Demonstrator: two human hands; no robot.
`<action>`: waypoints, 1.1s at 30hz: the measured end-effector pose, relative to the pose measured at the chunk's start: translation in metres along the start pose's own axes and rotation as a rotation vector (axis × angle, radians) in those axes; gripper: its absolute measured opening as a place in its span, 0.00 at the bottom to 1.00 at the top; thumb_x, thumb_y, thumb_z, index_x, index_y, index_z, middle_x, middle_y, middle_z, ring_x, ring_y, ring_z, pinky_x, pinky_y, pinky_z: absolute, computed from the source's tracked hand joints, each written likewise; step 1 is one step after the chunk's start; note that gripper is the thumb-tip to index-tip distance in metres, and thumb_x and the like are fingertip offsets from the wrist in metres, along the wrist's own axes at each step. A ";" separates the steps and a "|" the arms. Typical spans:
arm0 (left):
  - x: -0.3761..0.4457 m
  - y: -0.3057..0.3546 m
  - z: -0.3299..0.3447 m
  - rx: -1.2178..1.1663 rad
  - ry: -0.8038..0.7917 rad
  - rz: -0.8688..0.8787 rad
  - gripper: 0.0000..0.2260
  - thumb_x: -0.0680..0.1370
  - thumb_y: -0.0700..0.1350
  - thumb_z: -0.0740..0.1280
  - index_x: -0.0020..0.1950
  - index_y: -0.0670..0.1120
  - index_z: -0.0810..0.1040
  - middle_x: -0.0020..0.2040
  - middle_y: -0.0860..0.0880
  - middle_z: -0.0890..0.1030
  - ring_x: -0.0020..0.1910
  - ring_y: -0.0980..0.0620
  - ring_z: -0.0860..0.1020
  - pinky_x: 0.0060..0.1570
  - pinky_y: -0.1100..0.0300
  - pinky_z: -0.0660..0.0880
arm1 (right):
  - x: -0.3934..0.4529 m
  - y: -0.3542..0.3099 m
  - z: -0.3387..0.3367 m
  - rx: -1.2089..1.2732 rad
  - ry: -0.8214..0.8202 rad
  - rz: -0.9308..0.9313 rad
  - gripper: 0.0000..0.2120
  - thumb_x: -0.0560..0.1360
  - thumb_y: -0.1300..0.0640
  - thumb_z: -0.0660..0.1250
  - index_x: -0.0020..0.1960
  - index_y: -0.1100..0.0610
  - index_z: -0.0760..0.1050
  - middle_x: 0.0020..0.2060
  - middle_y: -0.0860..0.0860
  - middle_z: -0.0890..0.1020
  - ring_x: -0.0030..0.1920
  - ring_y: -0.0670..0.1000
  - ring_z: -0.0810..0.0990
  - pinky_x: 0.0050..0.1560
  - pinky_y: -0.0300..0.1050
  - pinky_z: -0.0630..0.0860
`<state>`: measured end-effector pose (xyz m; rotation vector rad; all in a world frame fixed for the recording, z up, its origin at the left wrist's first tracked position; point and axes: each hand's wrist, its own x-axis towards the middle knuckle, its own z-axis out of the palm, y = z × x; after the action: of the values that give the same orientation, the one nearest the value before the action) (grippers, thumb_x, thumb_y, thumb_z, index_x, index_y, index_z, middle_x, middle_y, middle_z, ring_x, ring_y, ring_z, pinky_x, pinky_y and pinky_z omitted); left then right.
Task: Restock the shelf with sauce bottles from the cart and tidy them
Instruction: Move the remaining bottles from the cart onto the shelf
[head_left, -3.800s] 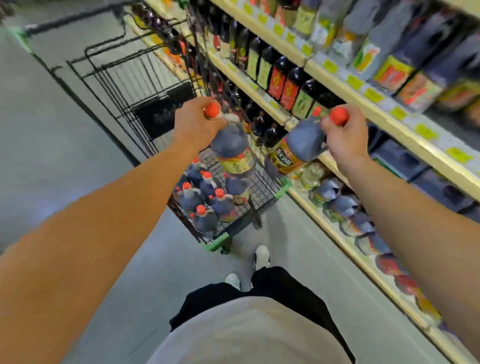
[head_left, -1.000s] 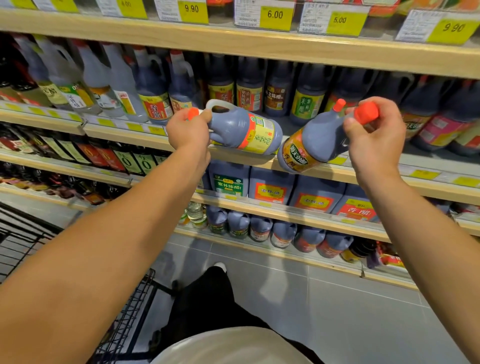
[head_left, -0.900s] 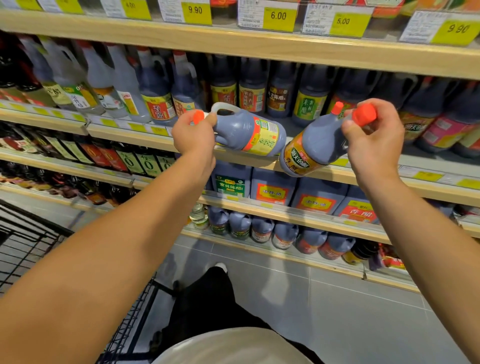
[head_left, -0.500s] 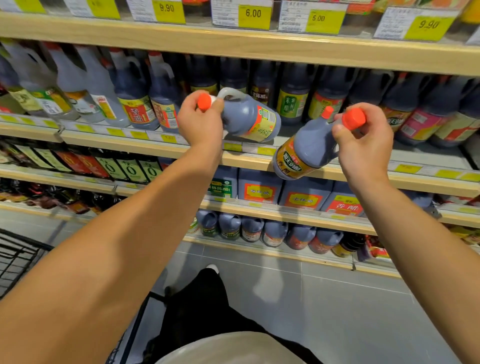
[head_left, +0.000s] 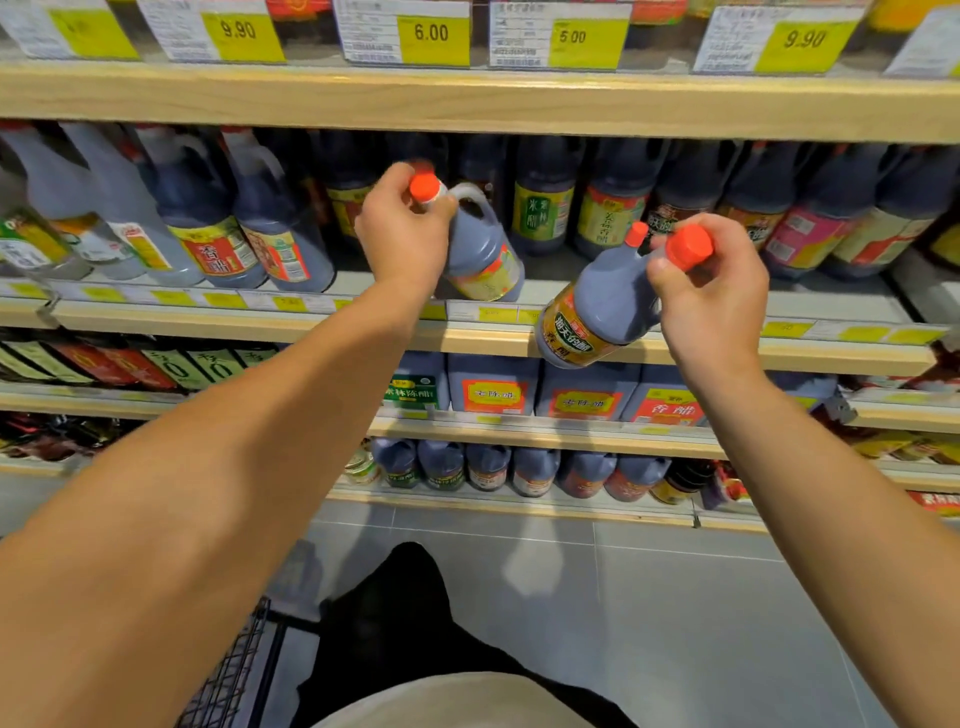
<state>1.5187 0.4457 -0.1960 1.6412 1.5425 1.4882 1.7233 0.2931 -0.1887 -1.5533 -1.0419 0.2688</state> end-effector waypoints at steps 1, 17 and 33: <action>0.003 0.002 0.001 0.035 -0.004 0.031 0.07 0.69 0.48 0.70 0.45 0.48 0.79 0.37 0.52 0.80 0.39 0.52 0.78 0.45 0.59 0.75 | 0.000 0.001 -0.001 0.000 -0.004 0.000 0.12 0.70 0.59 0.67 0.53 0.52 0.74 0.48 0.50 0.81 0.50 0.49 0.80 0.56 0.54 0.76; 0.028 -0.014 0.026 0.366 -0.498 0.094 0.29 0.76 0.38 0.65 0.75 0.49 0.61 0.69 0.41 0.71 0.65 0.40 0.71 0.61 0.55 0.71 | 0.017 -0.013 -0.014 -0.003 0.064 -0.162 0.14 0.70 0.61 0.67 0.55 0.54 0.73 0.49 0.51 0.80 0.50 0.49 0.80 0.55 0.53 0.77; 0.006 -0.042 0.053 0.195 -0.455 -0.226 0.26 0.69 0.53 0.76 0.58 0.41 0.72 0.57 0.44 0.78 0.55 0.47 0.76 0.48 0.56 0.73 | 0.034 0.006 -0.007 -0.113 0.112 -0.274 0.15 0.70 0.61 0.67 0.56 0.58 0.73 0.48 0.46 0.77 0.50 0.50 0.78 0.53 0.55 0.76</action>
<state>1.5463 0.4811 -0.2472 1.6950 1.5774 0.7982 1.7505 0.3138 -0.1796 -1.4862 -1.1823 -0.0666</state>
